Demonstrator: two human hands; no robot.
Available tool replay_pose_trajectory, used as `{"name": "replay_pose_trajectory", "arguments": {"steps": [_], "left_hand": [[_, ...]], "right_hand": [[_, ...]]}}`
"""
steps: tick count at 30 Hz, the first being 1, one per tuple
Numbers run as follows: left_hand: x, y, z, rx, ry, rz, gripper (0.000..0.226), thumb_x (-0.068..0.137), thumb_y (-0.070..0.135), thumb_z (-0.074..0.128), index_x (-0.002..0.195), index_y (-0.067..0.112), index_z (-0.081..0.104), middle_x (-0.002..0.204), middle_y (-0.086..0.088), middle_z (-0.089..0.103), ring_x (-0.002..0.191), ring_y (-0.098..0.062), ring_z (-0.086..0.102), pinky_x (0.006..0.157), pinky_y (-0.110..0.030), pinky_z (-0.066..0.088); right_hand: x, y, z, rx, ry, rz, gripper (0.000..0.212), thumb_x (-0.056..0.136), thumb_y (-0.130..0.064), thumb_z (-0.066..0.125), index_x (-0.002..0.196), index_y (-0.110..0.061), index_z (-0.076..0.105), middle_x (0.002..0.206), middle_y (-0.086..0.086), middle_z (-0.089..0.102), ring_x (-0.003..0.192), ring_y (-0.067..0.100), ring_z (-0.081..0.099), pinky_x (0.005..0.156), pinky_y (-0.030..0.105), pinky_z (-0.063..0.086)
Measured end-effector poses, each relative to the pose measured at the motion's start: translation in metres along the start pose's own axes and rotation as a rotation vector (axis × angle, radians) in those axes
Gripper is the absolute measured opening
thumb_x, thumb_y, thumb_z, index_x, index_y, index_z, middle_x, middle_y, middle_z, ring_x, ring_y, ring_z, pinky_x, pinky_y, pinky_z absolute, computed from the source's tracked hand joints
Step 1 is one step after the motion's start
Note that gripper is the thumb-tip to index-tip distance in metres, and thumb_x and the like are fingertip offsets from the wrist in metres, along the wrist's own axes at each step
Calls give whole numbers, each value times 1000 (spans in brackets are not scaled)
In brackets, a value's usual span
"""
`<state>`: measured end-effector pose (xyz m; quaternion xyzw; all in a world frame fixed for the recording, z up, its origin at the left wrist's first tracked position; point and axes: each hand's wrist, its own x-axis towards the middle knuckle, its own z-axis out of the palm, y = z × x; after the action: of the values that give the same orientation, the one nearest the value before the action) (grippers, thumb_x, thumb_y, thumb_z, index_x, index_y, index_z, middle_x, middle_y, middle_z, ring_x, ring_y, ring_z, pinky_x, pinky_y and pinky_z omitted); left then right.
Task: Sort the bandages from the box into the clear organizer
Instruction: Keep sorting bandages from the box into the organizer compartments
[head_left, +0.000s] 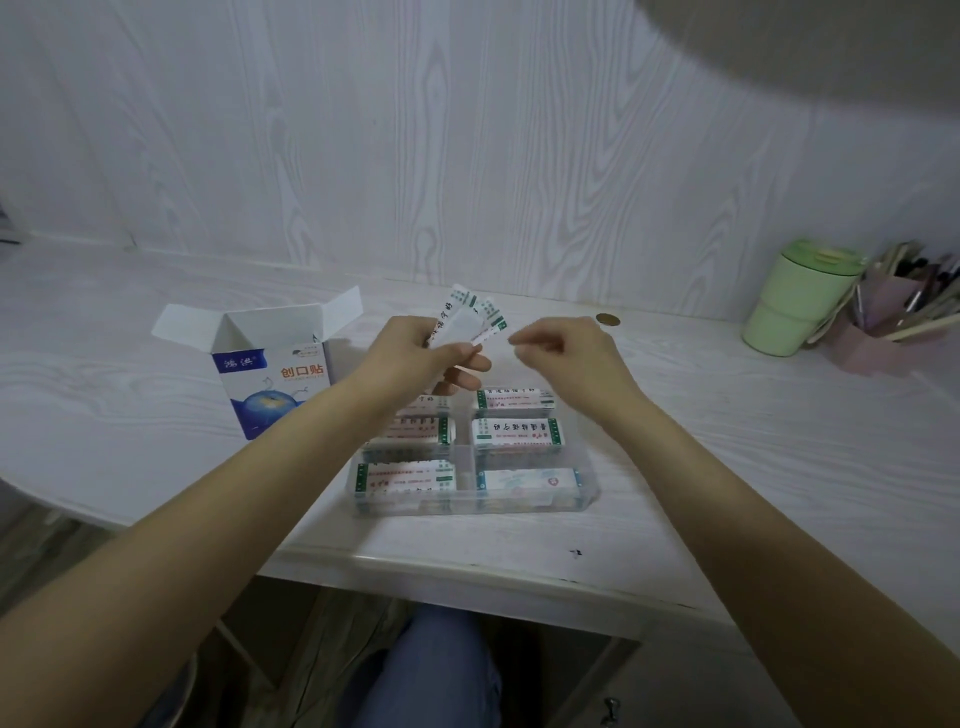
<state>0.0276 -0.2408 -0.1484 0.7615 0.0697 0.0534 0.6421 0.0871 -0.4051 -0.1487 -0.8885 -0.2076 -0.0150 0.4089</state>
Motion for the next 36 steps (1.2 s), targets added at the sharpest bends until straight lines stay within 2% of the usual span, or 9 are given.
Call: {"name": "replay_pose_trajectory", "arguments": {"steps": [2, 4, 9, 12, 15, 17, 23, 31, 36], "left_hand": [[-5, 1, -2, -1, -25, 31, 12, 91, 8, 59, 103, 7, 63, 82, -2, 74, 62, -8, 68, 55, -15, 52], [-10, 4, -2, 18, -65, 52, 13, 88, 8, 64, 101, 9, 64, 81, -3, 75, 64, -9, 69, 56, -15, 53], [-23, 11, -5, -27, -140, 57, 15, 94, 19, 56, 104, 10, 64, 89, -6, 74, 76, -16, 72, 70, -24, 58], [-29, 11, -15, -94, -127, 17, 21, 99, 16, 45, 108, 5, 61, 96, -12, 72, 82, -23, 72, 74, -28, 59], [-33, 10, -26, -40, -65, 29, 15, 97, 12, 49, 101, 8, 63, 97, -11, 71, 81, -24, 72, 74, -31, 59], [-36, 10, -31, -41, -19, 25, 10, 94, 10, 55, 93, 12, 65, 95, -7, 71, 77, -21, 73, 69, -29, 60], [-41, 6, -46, -85, 172, 26, 6, 88, 3, 62, 87, 9, 65, 79, 4, 67, 57, -3, 68, 50, -16, 52], [-48, -8, -67, 42, 246, 133, 13, 93, 8, 57, 92, 19, 63, 86, -8, 71, 71, -22, 73, 67, -27, 59], [-52, -9, -72, 63, 245, 140, 13, 94, 9, 56, 99, 19, 61, 85, -3, 71, 68, -18, 72, 67, -26, 59]], "right_hand": [[-5, -13, -3, 349, -16, 85, 13, 87, -28, 67, 96, -19, 69, 88, -2, 71, 75, 8, 66, 65, 18, 47], [-9, -22, -1, 428, -48, 92, 22, 82, -32, 71, 94, -13, 68, 82, 1, 72, 67, 8, 67, 58, 18, 48], [-13, -33, 8, 459, 62, 42, 8, 79, -11, 75, 77, -13, 68, 71, 7, 69, 59, 10, 63, 55, 17, 49], [-15, -35, 10, 523, 40, 46, 7, 81, -6, 72, 81, -12, 70, 80, 14, 71, 64, 11, 63, 60, 16, 53], [-17, -39, 16, 543, 20, 37, 13, 82, -4, 71, 95, -6, 70, 90, 16, 72, 67, 10, 64, 62, 15, 53], [-18, -43, 20, 568, 26, 49, 21, 80, -2, 72, 101, -2, 68, 90, 15, 72, 68, 9, 66, 63, 15, 54], [-21, -51, 28, 607, 34, 82, 12, 82, 2, 69, 89, -8, 69, 83, 12, 71, 69, 10, 68, 60, 14, 53], [-16, -50, 42, 478, 88, 196, 7, 86, -7, 67, 80, -11, 66, 75, 3, 68, 55, 14, 67, 43, 16, 41], [-7, -48, 52, 399, 31, 128, 9, 84, -8, 70, 76, -8, 68, 71, 9, 68, 68, 19, 64, 72, 26, 56]]}}
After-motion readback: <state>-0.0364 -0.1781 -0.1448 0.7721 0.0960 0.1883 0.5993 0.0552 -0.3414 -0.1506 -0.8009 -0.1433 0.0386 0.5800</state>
